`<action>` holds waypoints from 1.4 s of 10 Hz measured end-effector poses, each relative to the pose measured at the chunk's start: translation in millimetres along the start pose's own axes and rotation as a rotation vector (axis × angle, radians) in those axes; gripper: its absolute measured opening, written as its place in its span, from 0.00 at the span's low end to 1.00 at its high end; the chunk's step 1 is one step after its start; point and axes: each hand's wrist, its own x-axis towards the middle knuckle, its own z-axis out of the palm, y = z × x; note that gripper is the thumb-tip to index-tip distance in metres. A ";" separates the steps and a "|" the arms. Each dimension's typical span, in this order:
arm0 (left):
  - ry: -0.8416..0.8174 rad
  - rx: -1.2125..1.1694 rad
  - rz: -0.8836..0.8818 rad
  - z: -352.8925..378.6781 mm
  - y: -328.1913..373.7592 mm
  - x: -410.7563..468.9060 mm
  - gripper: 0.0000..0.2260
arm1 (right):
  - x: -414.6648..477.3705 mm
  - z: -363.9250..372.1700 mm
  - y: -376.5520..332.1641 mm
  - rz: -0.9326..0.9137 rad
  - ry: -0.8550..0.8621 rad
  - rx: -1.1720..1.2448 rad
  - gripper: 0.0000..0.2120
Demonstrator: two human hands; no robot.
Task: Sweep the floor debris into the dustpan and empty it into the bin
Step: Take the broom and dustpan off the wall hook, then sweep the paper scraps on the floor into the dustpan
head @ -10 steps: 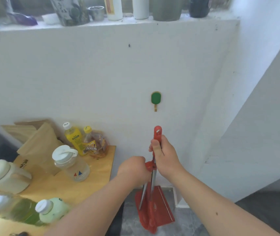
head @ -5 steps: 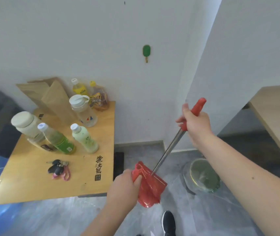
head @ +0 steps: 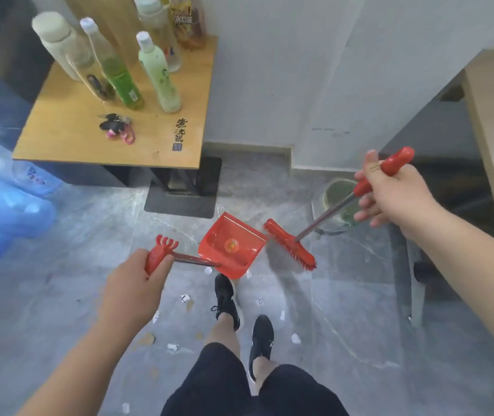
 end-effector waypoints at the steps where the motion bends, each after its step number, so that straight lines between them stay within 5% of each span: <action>1: 0.026 0.009 -0.040 -8.2 -31.1 -45.9 0.20 | -30.1 -14.4 50.6 0.097 -0.146 0.212 0.15; 3: 0.096 0.014 -0.149 -25.9 -97.8 -125.8 0.20 | -105.2 -38.1 141.5 0.447 -0.345 0.709 0.20; 4: 0.119 0.001 -0.167 -26.5 -136.2 -158.1 0.20 | -147.4 -31.4 190.9 0.600 -0.376 0.644 0.29; 5: 0.127 0.003 -0.175 -22.8 -177.1 -185.5 0.20 | -195.8 -15.2 235.7 0.691 -0.446 0.550 0.20; 6: 0.104 0.013 -0.194 -17.9 -215.0 -217.1 0.19 | -238.3 3.0 265.1 0.756 -0.340 0.579 0.11; 8: 0.124 -0.009 -0.209 -8.4 -273.1 -285.4 0.19 | -298.0 32.7 334.8 0.857 -0.159 0.300 0.16; 11: 0.085 -0.073 -0.317 19.9 -413.2 -351.9 0.27 | -320.7 123.7 411.3 0.855 -0.334 -0.137 0.09; 14: -0.012 -0.012 -0.326 56.5 -442.1 -380.4 0.20 | -339.3 152.1 479.5 0.691 -0.386 -0.365 0.12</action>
